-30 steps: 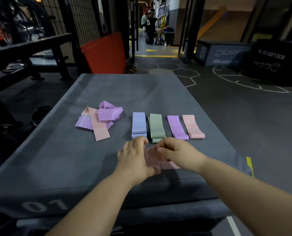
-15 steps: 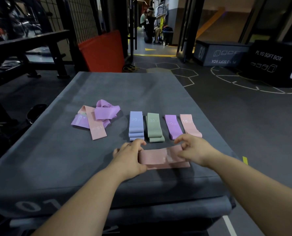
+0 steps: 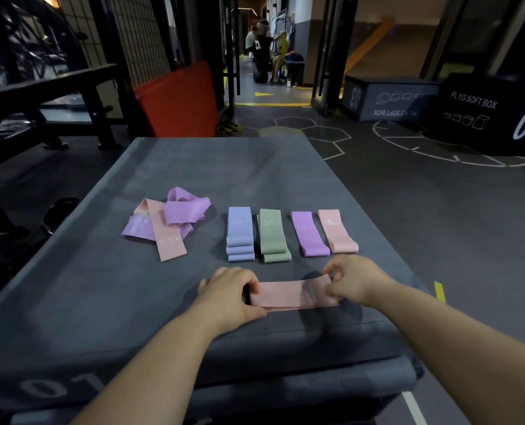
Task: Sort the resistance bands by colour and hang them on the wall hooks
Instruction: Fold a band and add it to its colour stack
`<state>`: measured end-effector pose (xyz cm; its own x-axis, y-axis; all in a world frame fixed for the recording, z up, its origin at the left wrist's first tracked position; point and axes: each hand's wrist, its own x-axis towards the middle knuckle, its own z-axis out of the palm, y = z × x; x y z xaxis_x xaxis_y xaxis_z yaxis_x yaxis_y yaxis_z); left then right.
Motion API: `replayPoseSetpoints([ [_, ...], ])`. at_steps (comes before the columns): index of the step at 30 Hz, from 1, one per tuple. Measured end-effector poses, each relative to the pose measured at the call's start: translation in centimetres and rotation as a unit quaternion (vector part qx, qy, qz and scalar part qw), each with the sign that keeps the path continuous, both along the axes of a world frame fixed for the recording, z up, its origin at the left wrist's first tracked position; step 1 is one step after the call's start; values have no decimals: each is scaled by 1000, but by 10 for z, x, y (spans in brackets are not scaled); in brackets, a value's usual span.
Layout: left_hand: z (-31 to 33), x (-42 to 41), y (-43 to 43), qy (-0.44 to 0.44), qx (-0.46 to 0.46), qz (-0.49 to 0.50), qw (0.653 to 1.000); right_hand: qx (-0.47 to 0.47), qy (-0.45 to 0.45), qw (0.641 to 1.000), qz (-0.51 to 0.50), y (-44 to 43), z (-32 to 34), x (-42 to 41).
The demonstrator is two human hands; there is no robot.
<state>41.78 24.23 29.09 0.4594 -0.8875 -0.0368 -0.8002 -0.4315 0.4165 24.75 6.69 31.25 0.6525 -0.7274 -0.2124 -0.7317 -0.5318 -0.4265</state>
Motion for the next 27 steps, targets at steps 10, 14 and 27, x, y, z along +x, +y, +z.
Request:
replayPoseSetpoints([
  [10, -2, -2, -3, -10, -13, 14, 1000, -24, 52, 998, -19, 3, 2, 2],
  [14, -2, -2, -3, -13, -21, 40, 999, -10, 60, 998, -17, 2, 2, 2],
  [27, -4, -3, -11, 125, -21, 109, 986, 26, -5, 999, 20, -1, 1, 0],
])
